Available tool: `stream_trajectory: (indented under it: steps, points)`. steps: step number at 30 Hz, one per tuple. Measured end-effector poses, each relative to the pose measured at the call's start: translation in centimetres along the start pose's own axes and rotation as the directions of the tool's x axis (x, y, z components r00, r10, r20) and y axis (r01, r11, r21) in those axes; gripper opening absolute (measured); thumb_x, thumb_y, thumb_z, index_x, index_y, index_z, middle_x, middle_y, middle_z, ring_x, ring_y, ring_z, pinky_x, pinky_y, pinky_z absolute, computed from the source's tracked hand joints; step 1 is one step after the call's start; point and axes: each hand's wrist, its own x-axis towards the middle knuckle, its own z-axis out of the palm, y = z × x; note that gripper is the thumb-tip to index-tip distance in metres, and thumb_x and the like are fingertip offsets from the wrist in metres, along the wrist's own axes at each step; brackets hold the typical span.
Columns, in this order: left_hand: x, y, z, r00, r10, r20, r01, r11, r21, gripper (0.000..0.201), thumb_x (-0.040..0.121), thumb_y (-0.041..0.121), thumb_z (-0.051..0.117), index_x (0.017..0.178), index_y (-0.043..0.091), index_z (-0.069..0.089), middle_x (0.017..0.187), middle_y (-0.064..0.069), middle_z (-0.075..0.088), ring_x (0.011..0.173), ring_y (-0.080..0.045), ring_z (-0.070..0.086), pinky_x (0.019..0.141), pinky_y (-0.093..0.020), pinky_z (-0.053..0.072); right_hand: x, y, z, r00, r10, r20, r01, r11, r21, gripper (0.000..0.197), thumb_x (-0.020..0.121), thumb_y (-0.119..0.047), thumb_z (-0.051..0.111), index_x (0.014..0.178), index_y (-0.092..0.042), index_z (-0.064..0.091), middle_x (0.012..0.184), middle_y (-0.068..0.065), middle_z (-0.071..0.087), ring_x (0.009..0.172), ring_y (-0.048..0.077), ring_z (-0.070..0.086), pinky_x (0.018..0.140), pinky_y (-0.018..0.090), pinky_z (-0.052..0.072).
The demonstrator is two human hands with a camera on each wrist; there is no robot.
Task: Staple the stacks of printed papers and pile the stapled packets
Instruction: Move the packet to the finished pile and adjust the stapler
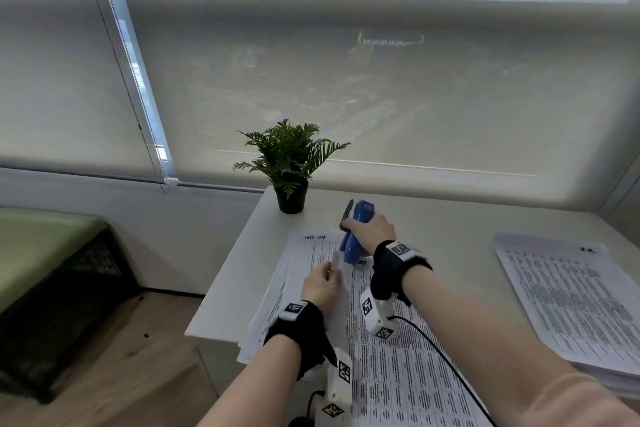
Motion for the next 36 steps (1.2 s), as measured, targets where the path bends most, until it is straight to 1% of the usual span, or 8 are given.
stream_trajectory:
  steps: [5, 9, 11, 15, 20, 26, 31, 36]
  points:
    - [-0.2, 0.1, 0.0, 1.0, -0.019, -0.003, 0.019, 0.999, -0.041, 0.016, 0.093, 0.019, 0.043, 0.082, 0.012, 0.052, 0.076, -0.006, 0.053, 0.069, -0.017, 0.047, 0.058, -0.026, 0.035, 0.5, -0.1, 1.0, 0.988, 0.061, 0.143, -0.064, 0.998, 0.022, 0.061, 0.07, -0.036, 0.072, 0.116, -0.009, 0.042, 0.099, 0.012, 0.059, 0.092, 0.033, 0.063, 0.081, 0.043, 0.056]
    - [-0.3, 0.2, -0.1, 0.999, -0.046, 0.029, 0.049, 0.996, -0.079, 0.017, 0.093, 0.02, 0.043, 0.086, 0.012, 0.056, 0.078, -0.005, 0.057, 0.068, -0.016, 0.051, 0.057, -0.024, 0.039, 1.4, 0.4, 2.0, 0.971, 0.093, 0.219, -0.1, 0.995, 0.02, 0.05, 0.057, -0.042, 0.067, 0.093, -0.008, 0.06, 0.091, 0.014, 0.065, 0.078, 0.03, 0.062, 0.078, 0.037, 0.051]
    - [-0.2, 0.2, -0.2, 0.999, -0.037, 0.035, 0.04, 0.997, -0.073, 0.018, 0.093, 0.021, 0.044, 0.081, 0.013, 0.055, 0.074, -0.003, 0.057, 0.069, -0.017, 0.052, 0.058, -0.024, 0.04, 1.2, 0.3, 2.2, 0.973, 0.083, 0.213, -0.091, 0.996, 0.027, 0.04, 0.068, -0.047, 0.067, 0.084, -0.012, 0.056, 0.093, 0.014, 0.063, 0.081, 0.03, 0.061, 0.081, 0.037, 0.05]
    - [-0.1, 0.1, -0.2, 0.999, -0.031, 0.018, 0.031, 0.999, -0.032, 0.03, 0.093, 0.02, 0.045, 0.064, 0.018, 0.045, 0.061, 0.004, 0.048, 0.056, -0.009, 0.046, 0.048, -0.021, 0.033, 1.1, 0.3, 2.4, 0.986, 0.024, 0.163, -0.03, 0.999, 0.036, 0.057, 0.077, -0.062, 0.063, 0.095, -0.008, 0.054, 0.092, 0.01, 0.06, 0.082, 0.027, 0.058, 0.078, 0.033, 0.044]
    - [-0.1, 0.0, -0.1, 0.998, -0.055, 0.012, 0.055, 0.996, -0.076, 0.033, 0.093, 0.021, 0.047, 0.061, 0.016, 0.041, 0.057, 0.002, 0.046, 0.05, -0.008, 0.043, 0.037, -0.011, 0.032, 1.2, 0.7, 3.1, 0.989, -0.067, 0.13, 0.07, 0.997, -0.021, 0.05, 0.079, -0.063, 0.059, 0.07, -0.014, 0.053, 0.084, 0.008, 0.059, 0.075, 0.025, 0.055, 0.07, 0.028, 0.039]
    - [0.5, -0.4, -0.1, 0.998, -0.028, 0.062, 0.031, 0.999, -0.042, 0.037, 0.094, 0.031, 0.047, 0.06, 0.018, 0.043, 0.06, 0.0, 0.051, 0.059, -0.015, 0.046, 0.053, -0.026, 0.033, 1.0, 0.9, 3.7, 0.986, -0.134, 0.103, 0.139, 0.989, -0.045, 0.053, 0.083, -0.06, 0.056, 0.054, -0.017, 0.048, 0.063, 0.003, 0.054, 0.064, 0.024, 0.051, 0.067, 0.027, 0.036]
    - [0.6, -0.4, 0.0, 0.998, -0.024, 0.061, 0.027, 0.998, -0.048, 0.03, 0.095, 0.033, 0.046, 0.073, 0.013, 0.052, 0.075, -0.008, 0.06, 0.069, -0.017, 0.053, 0.059, -0.026, 0.037, 0.8, 0.7, 4.2, 0.979, -0.186, 0.089, 0.189, 0.981, -0.037, 0.055, 0.082, -0.058, 0.056, 0.045, -0.018, 0.049, 0.058, 0.002, 0.057, 0.06, 0.024, 0.054, 0.068, 0.028, 0.041]
    - [0.5, 0.0, -1.1, 0.964, -0.068, 0.257, 0.175, 0.888, -0.425, 0.028, 0.088, 0.019, 0.063, 0.111, 0.005, 0.057, 0.103, -0.013, 0.066, 0.085, -0.024, 0.064, 0.071, -0.028, 0.051, 0.4, 0.4, 3.8, 0.973, -0.221, 0.066, 0.225, 0.973, -0.057, 0.054, 0.081, -0.059, 0.056, 0.047, -0.017, 0.053, 0.061, 0.004, 0.061, 0.064, 0.026, 0.059, 0.073, 0.033, 0.047]
